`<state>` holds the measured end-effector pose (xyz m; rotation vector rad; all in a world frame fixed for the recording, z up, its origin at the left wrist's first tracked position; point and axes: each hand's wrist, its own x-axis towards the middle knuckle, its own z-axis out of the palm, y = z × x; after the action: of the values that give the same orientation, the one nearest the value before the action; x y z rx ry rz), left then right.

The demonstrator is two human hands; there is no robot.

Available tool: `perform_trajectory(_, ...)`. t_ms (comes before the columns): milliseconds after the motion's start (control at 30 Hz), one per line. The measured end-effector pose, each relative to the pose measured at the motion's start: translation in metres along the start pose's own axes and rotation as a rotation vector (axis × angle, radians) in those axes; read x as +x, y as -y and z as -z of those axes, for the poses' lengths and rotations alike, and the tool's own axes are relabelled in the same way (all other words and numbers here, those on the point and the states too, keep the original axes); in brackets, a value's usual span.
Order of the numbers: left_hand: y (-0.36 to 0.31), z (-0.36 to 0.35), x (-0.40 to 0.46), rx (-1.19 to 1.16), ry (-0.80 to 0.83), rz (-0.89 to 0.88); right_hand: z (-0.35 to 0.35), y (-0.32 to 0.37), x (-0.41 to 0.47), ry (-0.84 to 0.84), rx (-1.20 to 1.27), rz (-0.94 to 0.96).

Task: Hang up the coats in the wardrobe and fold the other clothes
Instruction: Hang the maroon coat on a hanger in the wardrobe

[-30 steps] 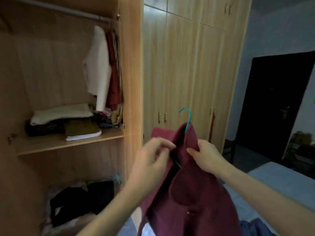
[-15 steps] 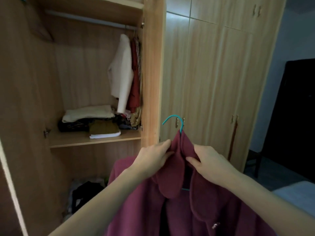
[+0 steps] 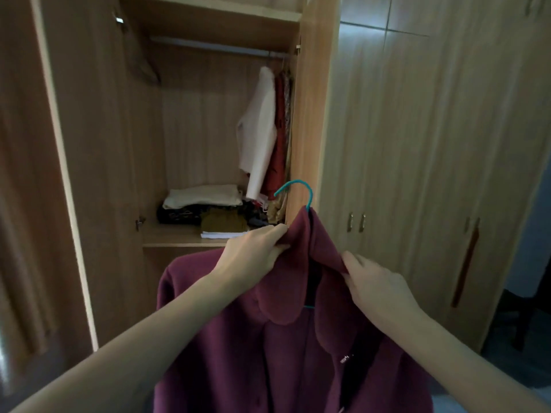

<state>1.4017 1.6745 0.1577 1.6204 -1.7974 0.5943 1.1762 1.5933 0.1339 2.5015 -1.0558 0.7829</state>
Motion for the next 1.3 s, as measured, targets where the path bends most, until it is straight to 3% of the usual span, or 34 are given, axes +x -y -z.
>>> perform_trajectory(200,0.068,0.016,-0.007,0.373,0.095,-0.011,-0.032,0.038,0.046,-0.091,-0.108,0.194)
perform_trajectory(500,0.173,0.055,0.001,0.594,0.024,-0.107,-0.053,0.112,0.131,-0.195,-0.192,0.297)
perform_trajectory(867,0.294,0.094,0.031,0.643,0.072,0.011,-0.088,0.200,0.251,-0.335,-0.275,0.325)
perform_trajectory(1300,0.380,0.066,0.087,0.642,0.023,-0.014,-0.130,0.202,0.329,-0.272,-0.378,0.388)
